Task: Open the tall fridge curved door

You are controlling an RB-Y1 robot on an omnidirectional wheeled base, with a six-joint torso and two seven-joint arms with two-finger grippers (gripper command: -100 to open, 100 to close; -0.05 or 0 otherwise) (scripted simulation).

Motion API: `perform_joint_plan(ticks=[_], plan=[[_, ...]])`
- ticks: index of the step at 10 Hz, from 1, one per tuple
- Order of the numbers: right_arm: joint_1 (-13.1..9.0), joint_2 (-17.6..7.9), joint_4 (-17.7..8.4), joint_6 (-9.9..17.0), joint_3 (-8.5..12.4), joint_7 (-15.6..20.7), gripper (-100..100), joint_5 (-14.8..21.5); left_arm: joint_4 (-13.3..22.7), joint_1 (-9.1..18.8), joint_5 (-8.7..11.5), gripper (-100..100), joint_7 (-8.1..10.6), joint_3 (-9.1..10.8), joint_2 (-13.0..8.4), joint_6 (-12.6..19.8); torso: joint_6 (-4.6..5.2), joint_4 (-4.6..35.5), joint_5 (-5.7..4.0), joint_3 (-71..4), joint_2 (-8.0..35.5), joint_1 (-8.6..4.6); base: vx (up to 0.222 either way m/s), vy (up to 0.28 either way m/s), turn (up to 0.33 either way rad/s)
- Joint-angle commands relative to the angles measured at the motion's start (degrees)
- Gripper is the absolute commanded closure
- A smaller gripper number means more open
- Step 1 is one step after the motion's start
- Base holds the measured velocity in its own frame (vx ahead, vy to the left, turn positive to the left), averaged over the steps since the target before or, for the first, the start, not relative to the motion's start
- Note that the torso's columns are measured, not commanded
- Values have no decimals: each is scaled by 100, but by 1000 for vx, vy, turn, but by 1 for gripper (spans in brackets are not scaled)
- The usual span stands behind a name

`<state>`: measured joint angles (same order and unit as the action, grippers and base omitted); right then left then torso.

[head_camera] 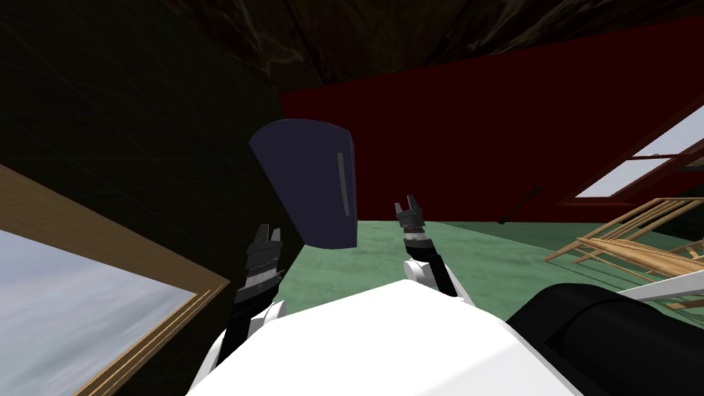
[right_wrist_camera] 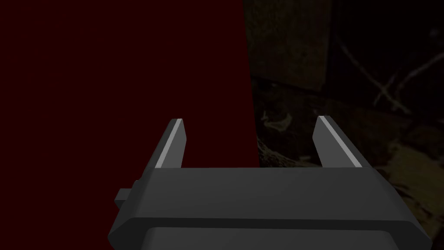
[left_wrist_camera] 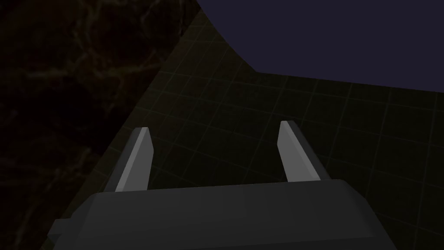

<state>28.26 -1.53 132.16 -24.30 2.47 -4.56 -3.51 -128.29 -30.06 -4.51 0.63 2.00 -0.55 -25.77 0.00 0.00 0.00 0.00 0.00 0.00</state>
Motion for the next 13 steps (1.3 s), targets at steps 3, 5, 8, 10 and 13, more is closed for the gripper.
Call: perform_joint_plan(ticks=[3, 5, 8, 10, 13], plan=[[0, 0, 1, 0, 0, 0, 0, 0, -1, 0, 0, 0, 0, 0, 0, 0, 0, 1006, 0, -2014, 1003, 0, 0, 0, 0], [0, 0, 1, 0, 0, 0, 0, 0, -1, 0, 0, 0, 0, 0, 0, 0, 0, 1846, 0, -3692, 1845, 0, 0, 0, 0], [0, 0, 2, -1, 0, 0, 0, 0, -2, 0, 0, 0, 0, 0, 0, -1, 0, 3114, 0, -6227, 3116, 0, 0, 0, 0], [0, 0, 2, -1, 0, 0, 0, 0, 48, 39, -11, -100, -9, 2, -205, 18, 0, 3960, 0, -7919, 3962, 0, 6, -6, -5], [1, 1, -1, 0, -1, 0, 0, 0, 241, 188, -52, -100, -43, 11, -600, 89, 0, 4220, -2, -8454, 4217, -9, 21, -44, -16]])
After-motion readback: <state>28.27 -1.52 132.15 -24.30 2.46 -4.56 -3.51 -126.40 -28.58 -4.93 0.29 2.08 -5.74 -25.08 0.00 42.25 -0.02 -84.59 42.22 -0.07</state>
